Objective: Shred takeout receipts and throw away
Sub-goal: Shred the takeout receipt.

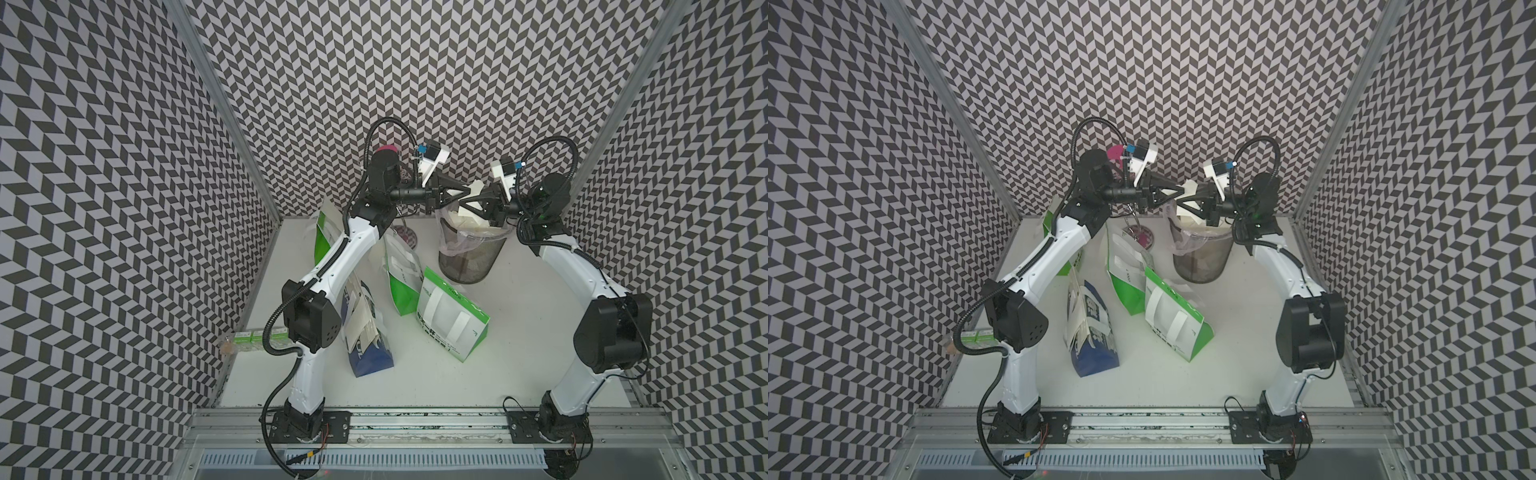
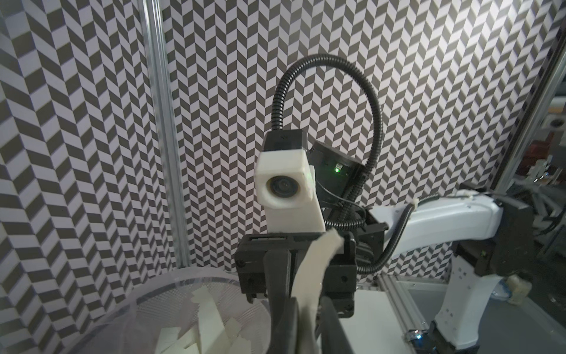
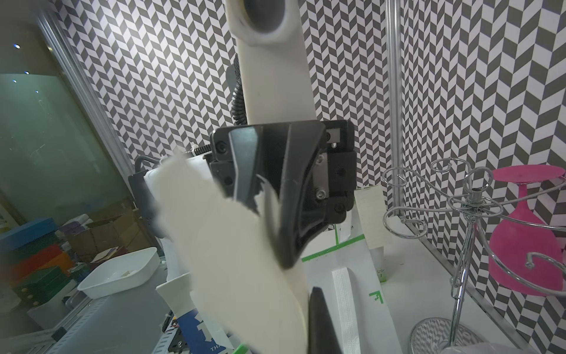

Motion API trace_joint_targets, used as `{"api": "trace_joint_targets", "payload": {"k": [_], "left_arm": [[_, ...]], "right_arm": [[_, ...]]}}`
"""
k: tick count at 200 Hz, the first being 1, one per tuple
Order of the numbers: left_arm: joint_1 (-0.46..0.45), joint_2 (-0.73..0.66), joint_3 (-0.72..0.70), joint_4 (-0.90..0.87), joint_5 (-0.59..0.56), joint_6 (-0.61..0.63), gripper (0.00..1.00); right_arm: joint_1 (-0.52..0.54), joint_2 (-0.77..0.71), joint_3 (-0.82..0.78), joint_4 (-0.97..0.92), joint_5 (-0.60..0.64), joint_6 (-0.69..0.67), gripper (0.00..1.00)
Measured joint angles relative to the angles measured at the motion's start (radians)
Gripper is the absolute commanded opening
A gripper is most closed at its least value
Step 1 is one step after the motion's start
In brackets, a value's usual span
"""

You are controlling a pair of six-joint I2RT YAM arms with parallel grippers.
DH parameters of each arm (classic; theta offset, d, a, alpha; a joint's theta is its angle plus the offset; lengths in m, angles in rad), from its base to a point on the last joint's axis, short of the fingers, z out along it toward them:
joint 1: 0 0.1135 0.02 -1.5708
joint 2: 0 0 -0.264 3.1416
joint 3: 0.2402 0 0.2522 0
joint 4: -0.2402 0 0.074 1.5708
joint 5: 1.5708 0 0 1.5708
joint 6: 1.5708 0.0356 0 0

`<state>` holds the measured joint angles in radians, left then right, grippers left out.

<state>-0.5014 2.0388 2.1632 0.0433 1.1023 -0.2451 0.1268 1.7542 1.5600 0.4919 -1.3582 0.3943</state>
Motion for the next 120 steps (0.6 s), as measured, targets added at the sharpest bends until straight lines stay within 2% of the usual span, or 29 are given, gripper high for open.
{"api": "trace_joint_targets", "payload": {"k": [24, 52, 120], "left_arm": [[0.000, 0.000, 0.005, -0.039, 0.003, 0.018, 0.34], [0.000, 0.013, 0.057, -0.092, 0.005, 0.031, 0.34], [-0.016, 0.052, 0.114, -0.157, 0.004, 0.058, 0.33]], "right_arm": [[0.000, -0.002, 0.019, -0.085, 0.002, -0.069, 0.00], [0.002, -0.010, 0.029, -0.153, 0.005, -0.124, 0.00], [0.008, -0.015, 0.042, -0.219, 0.018, -0.176, 0.00]]}}
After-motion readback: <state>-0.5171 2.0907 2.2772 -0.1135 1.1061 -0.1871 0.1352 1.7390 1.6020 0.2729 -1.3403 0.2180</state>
